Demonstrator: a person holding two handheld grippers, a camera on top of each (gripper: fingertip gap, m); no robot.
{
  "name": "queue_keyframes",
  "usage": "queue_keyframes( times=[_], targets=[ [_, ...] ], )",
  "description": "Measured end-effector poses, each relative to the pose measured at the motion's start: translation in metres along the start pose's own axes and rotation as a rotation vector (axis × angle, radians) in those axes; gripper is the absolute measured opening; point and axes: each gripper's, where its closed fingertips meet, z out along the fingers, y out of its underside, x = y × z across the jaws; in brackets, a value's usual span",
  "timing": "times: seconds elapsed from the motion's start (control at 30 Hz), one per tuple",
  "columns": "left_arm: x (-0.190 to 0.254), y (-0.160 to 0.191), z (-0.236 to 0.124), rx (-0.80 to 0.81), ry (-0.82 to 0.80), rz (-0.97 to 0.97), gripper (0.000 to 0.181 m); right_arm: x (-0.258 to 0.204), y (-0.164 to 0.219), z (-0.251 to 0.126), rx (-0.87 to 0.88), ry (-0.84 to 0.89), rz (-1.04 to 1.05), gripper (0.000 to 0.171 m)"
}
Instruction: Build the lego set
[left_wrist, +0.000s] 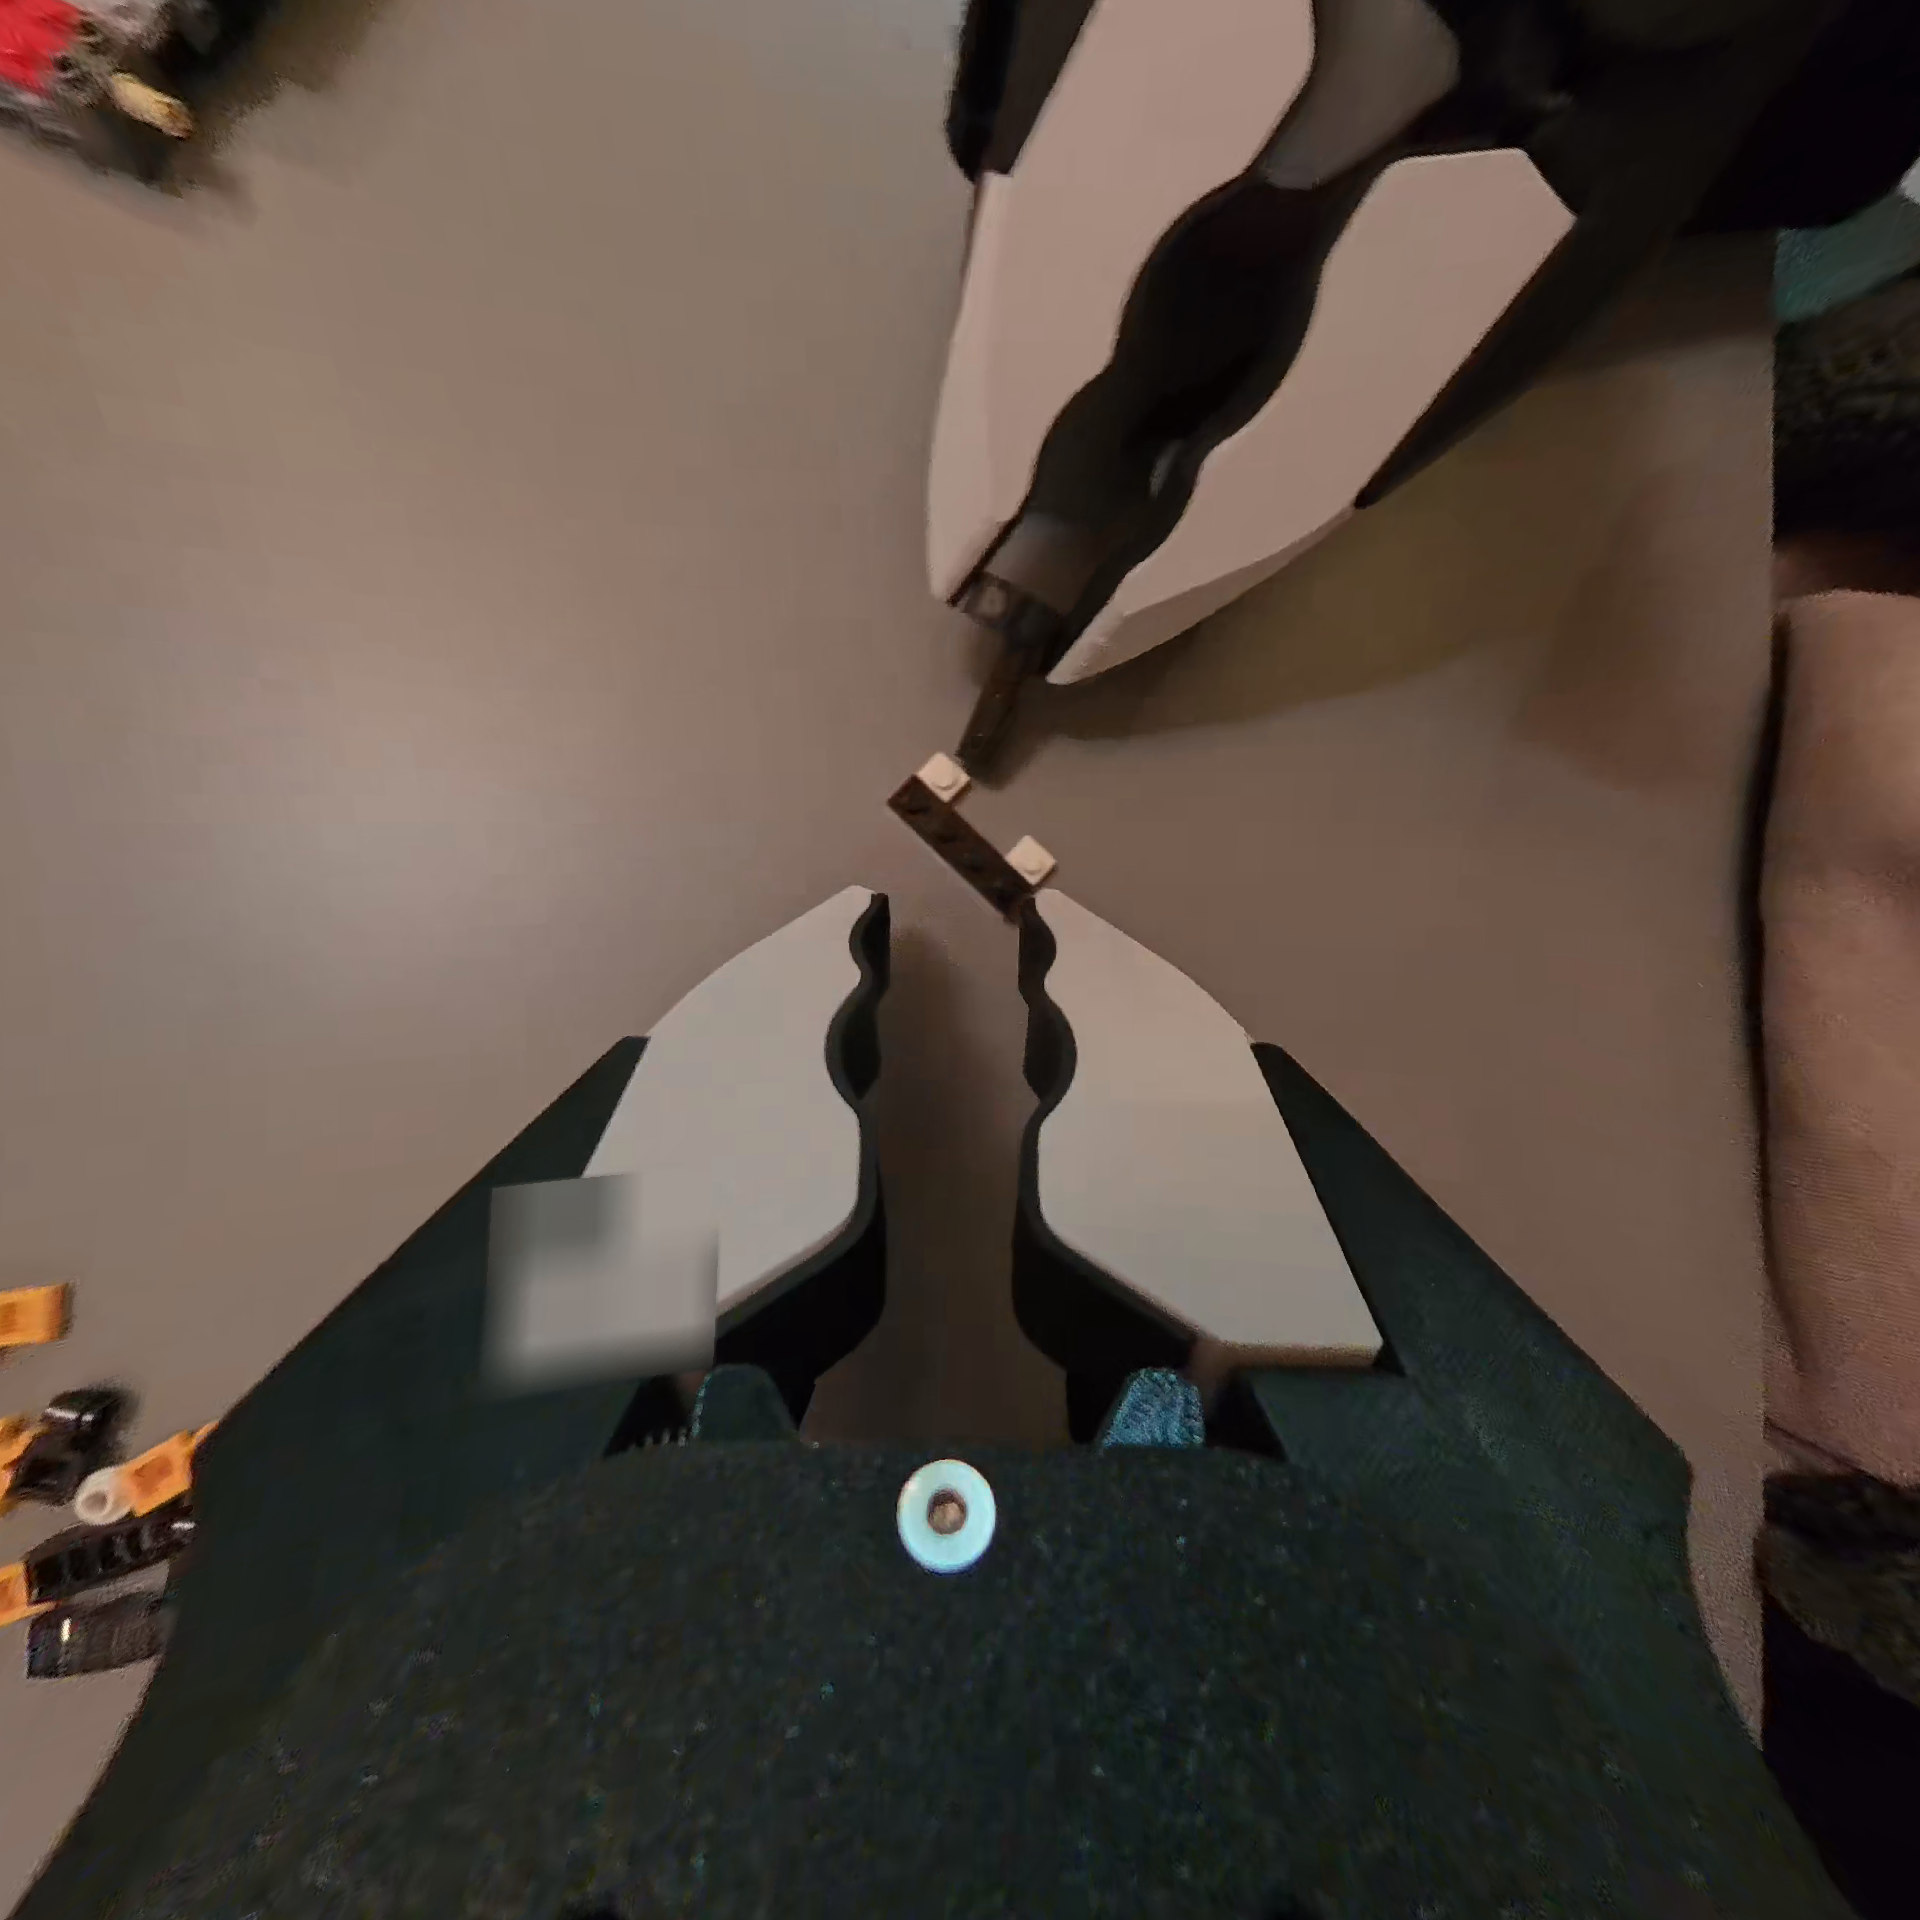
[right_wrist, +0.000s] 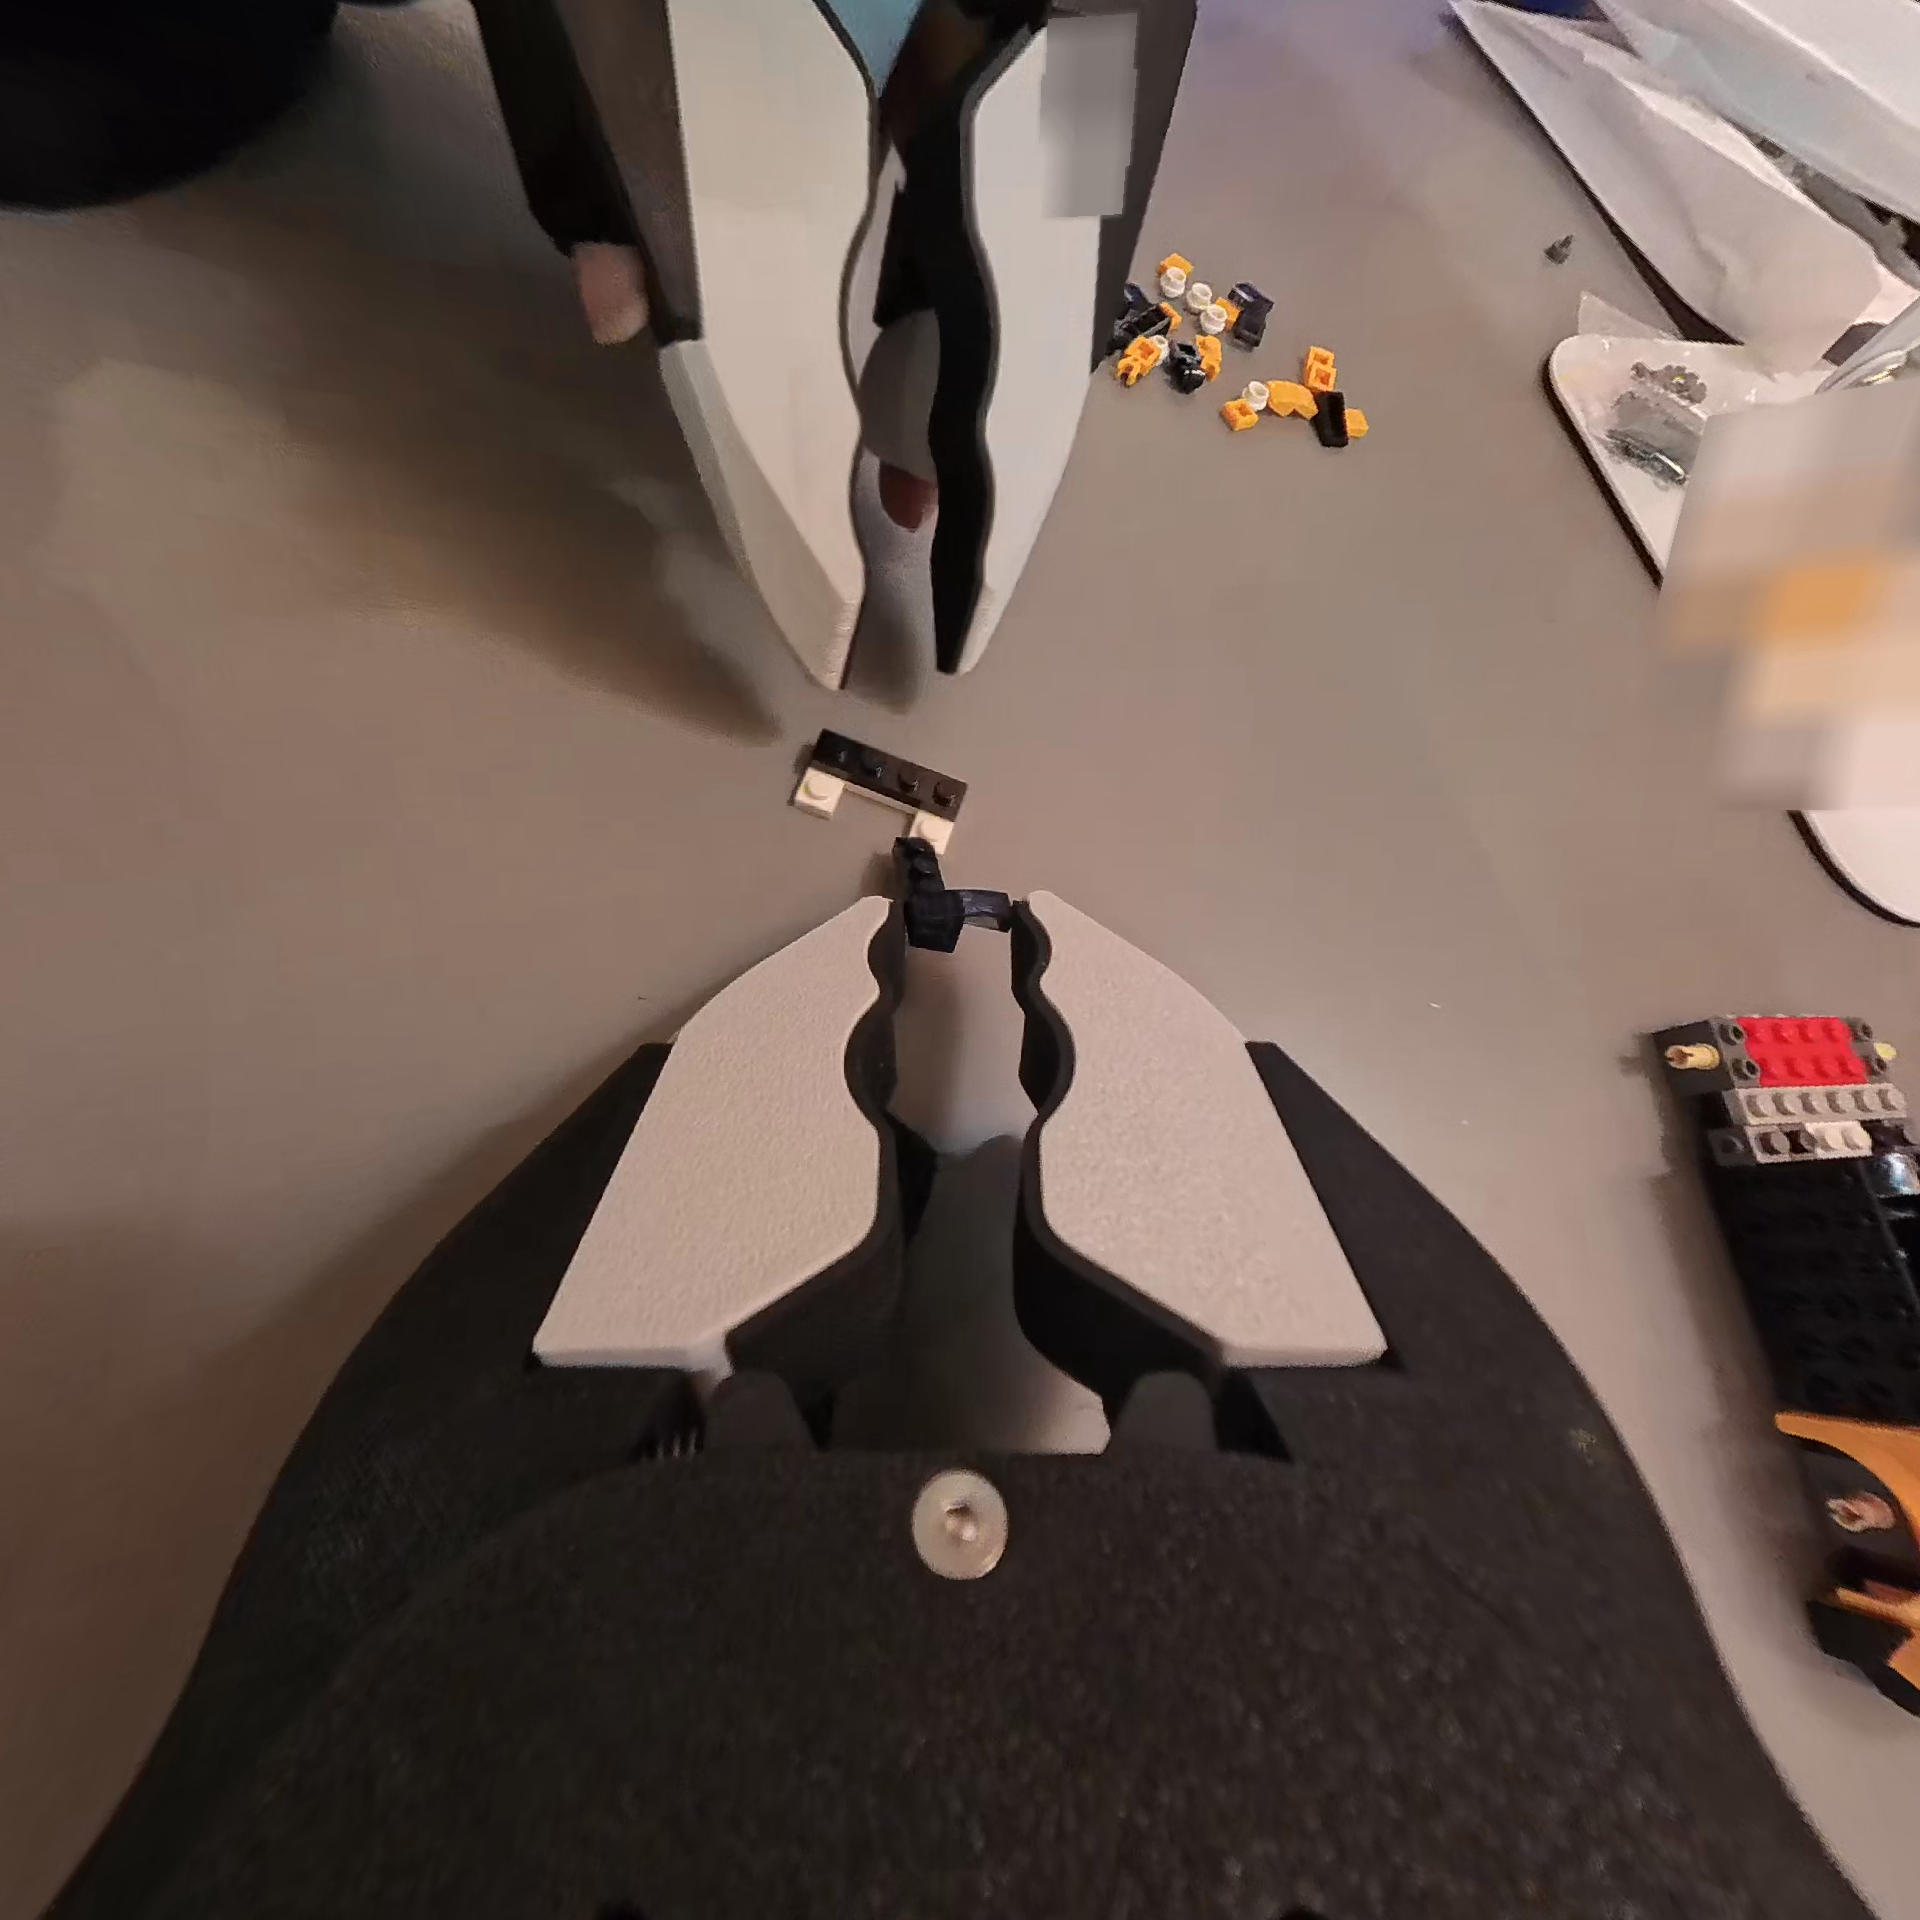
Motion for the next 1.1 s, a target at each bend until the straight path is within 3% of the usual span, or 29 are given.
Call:
queue_keyframes(
  times=[0.47,0.7,1.1],
  targets=[
    [0.003,-0.022,0.003,0.201,0.052,-0.005,0.028,0.001,-0.017,-0.01,0.136,-0.044,0.06,0.019],
    [0.01,-0.024,0.008,0.224,0.078,0.026,0.031,0.001,-0.026,-0.015,0.21,-0.066,0.089,0.019],
    [0.012,-0.039,0.004,0.338,0.166,-0.109,0.027,0.008,-0.034,-0.023,0.28,-0.056,0.141,0.019]
  ],
)
